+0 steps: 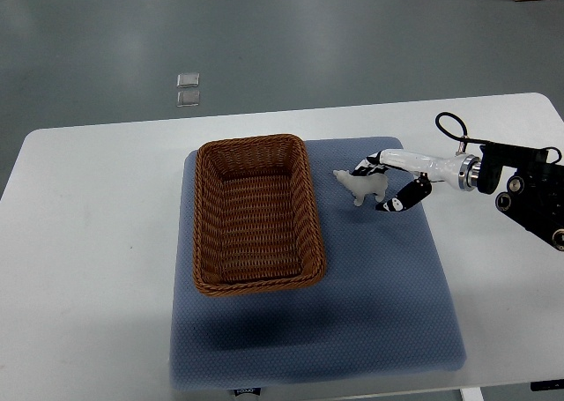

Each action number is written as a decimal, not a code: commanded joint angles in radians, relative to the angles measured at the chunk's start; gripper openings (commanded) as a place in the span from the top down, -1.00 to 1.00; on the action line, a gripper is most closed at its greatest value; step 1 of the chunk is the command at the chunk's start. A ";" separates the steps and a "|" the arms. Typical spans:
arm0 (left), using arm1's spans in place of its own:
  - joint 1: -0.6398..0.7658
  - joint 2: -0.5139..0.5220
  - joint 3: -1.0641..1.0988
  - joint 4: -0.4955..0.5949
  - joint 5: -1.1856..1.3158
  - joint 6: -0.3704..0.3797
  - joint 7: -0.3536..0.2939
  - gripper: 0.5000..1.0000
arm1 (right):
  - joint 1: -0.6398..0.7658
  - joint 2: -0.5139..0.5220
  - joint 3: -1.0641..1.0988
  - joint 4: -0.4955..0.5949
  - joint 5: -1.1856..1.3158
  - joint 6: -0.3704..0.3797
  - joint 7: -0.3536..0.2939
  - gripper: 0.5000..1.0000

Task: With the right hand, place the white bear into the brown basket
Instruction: 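Close the right hand fingers around the white bear and lift it, then carry the bear over the wicker basket and release it inside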

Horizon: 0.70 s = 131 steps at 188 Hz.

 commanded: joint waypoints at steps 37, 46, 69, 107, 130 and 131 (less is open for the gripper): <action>0.000 0.000 0.000 0.000 0.000 0.000 0.000 -1.00 | -0.001 -0.002 -0.028 -0.002 -0.011 -0.074 -0.044 0.97; 0.000 0.000 0.000 0.000 0.000 0.000 0.000 -1.00 | -0.001 -0.002 -0.028 -0.002 -0.011 -0.086 -0.044 1.00; 0.000 0.000 0.000 0.000 0.000 0.000 0.000 -1.00 | 0.001 0.000 -0.028 -0.002 -0.009 -0.120 -0.044 1.00; 0.000 0.000 0.000 0.000 0.000 0.000 0.000 -1.00 | 0.018 -0.018 -0.008 0.041 0.005 -0.167 -0.032 1.00; 0.000 0.000 0.000 0.000 0.000 0.000 0.000 -1.00 | 0.038 -0.041 -0.003 0.116 0.011 -0.193 -0.015 1.00; 0.000 0.000 0.000 0.000 0.000 0.000 0.000 -1.00 | 0.038 -0.041 -0.003 0.116 0.011 -0.193 -0.015 1.00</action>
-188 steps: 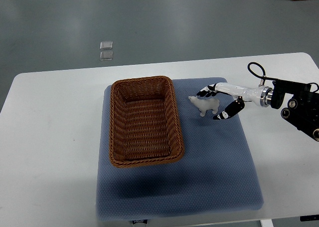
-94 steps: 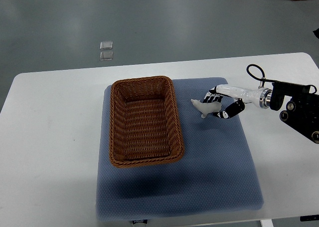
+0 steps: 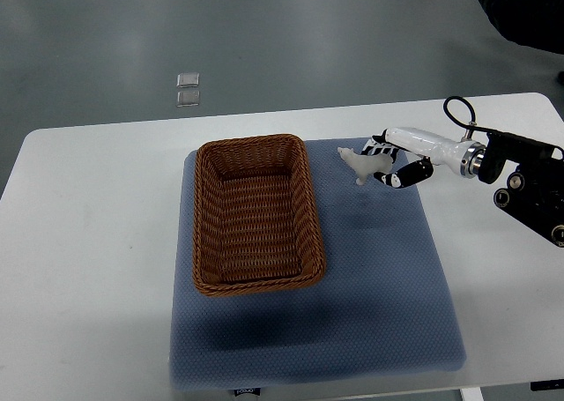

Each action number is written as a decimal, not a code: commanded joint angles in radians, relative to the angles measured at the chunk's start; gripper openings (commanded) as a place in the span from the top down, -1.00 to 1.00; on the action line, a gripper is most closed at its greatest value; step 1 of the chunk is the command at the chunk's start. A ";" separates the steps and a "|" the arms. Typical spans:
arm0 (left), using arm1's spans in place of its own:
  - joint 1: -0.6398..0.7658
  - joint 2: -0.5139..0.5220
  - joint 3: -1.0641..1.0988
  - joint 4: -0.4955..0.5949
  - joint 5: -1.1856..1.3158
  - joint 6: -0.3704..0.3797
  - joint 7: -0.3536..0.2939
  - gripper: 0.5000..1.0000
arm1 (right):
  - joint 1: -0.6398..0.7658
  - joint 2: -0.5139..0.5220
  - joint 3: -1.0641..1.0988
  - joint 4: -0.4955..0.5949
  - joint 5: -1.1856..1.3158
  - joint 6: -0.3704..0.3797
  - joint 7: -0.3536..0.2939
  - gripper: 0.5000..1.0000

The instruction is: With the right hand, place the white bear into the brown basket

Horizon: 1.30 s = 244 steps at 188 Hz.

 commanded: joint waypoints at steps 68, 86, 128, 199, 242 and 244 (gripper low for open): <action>0.000 0.000 0.000 0.000 0.000 0.000 0.000 -1.00 | 0.056 -0.002 0.005 0.224 0.009 -0.023 0.052 0.90; 0.000 0.000 0.000 0.000 0.000 0.000 0.000 -1.00 | 0.054 0.028 -0.009 0.251 0.005 -0.018 0.054 0.83; 0.000 0.000 0.000 0.000 0.000 0.000 0.000 -1.00 | 0.051 0.077 -0.037 0.259 0.004 -0.005 0.057 0.37; 0.000 0.000 0.000 0.000 0.000 0.000 0.000 -1.00 | 0.048 0.074 -0.030 0.248 0.004 -0.015 0.055 -0.43; 0.000 0.000 0.000 0.000 0.000 0.000 0.000 -1.00 | 0.039 0.073 -0.001 0.218 0.021 -0.060 0.054 -0.43; 0.000 0.000 0.000 0.000 0.000 0.000 0.000 -1.00 | 0.037 0.074 0.002 0.215 0.024 -0.064 0.054 -0.44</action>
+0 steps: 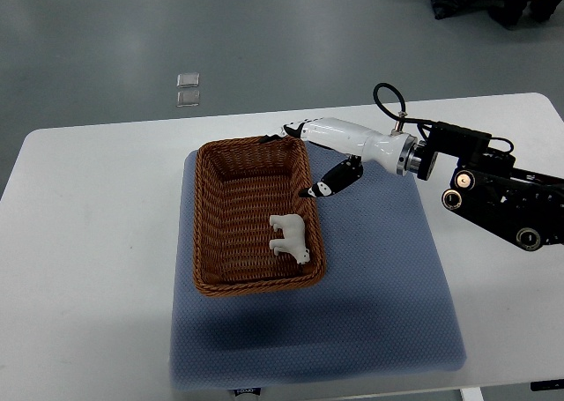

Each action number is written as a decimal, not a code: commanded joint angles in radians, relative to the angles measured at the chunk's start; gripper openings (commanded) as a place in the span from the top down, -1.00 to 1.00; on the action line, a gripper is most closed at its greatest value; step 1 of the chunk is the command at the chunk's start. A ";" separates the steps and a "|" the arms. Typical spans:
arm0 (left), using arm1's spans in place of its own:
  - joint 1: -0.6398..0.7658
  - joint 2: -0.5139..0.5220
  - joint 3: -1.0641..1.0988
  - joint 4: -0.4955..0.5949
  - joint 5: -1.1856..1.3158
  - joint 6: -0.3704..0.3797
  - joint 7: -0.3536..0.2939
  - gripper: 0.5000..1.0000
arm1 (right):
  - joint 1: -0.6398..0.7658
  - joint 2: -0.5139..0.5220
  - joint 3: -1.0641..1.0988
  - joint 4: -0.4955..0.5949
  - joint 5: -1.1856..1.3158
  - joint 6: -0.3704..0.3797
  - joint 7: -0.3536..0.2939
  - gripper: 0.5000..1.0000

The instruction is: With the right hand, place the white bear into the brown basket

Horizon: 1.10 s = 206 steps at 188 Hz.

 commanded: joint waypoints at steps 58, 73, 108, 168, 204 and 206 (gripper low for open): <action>0.000 0.000 0.000 0.000 0.000 0.000 0.000 -1.00 | -0.044 0.011 0.075 -0.151 0.396 -0.056 -0.012 -0.44; 0.000 0.000 0.000 0.000 0.000 0.000 0.000 -1.00 | -0.045 0.009 0.091 -0.196 0.566 -0.068 -0.014 -0.44; 0.000 0.000 0.000 0.000 0.000 0.000 0.000 -1.00 | -0.053 -0.006 0.094 -0.266 0.902 -0.068 -0.016 -0.46; 0.000 0.000 0.000 0.000 0.000 0.000 0.000 -1.00 | -0.068 -0.009 0.091 -0.386 1.399 -0.056 -0.043 -0.67; 0.000 0.000 0.000 0.000 0.000 0.000 0.000 -1.00 | -0.090 0.000 0.087 -0.397 1.479 -0.039 -0.035 -0.70; 0.000 0.000 0.000 0.000 0.000 0.000 0.000 -1.00 | -0.090 0.000 0.085 -0.397 1.479 -0.039 -0.035 -0.70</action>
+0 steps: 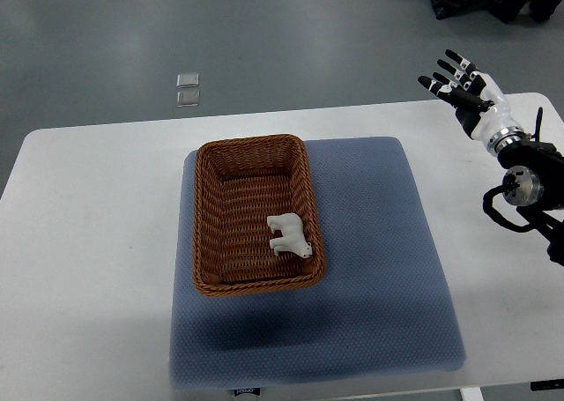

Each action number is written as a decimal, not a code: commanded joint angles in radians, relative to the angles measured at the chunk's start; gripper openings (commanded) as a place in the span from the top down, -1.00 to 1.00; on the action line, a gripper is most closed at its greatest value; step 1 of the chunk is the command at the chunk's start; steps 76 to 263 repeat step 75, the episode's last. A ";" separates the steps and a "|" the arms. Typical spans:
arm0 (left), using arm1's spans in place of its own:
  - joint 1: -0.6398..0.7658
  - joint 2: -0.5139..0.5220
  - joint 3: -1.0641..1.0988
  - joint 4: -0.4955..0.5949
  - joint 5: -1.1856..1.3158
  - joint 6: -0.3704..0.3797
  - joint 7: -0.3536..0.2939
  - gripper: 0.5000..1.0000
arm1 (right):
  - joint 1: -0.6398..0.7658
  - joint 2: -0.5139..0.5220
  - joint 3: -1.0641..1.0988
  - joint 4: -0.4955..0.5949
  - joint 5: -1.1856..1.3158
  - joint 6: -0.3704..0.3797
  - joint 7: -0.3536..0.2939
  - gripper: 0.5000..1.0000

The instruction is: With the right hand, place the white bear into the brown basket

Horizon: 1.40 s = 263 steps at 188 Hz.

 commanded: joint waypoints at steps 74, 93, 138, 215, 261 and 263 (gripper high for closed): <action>0.000 0.000 -0.001 0.000 0.000 0.000 0.000 -1.00 | -0.014 0.012 -0.018 -0.001 0.000 0.006 0.015 -0.70; 0.000 0.000 0.000 0.000 0.000 0.000 0.000 -1.00 | -0.014 0.012 -0.018 -0.001 0.000 0.006 0.015 -0.70; 0.000 0.000 0.000 0.000 0.000 0.000 0.000 -1.00 | -0.014 0.012 -0.018 -0.001 0.000 0.006 0.015 -0.70; 0.000 0.000 0.000 0.000 0.000 0.000 0.000 -1.00 | -0.014 0.012 -0.018 -0.001 0.000 0.006 0.015 -0.70; 0.000 0.000 0.000 0.000 0.000 0.000 0.000 -1.00 | -0.014 0.012 -0.018 -0.001 0.000 0.006 0.015 -0.70; 0.000 0.000 0.000 0.000 0.000 0.000 0.000 -1.00 | -0.014 0.012 -0.018 -0.001 0.000 0.006 0.015 -0.70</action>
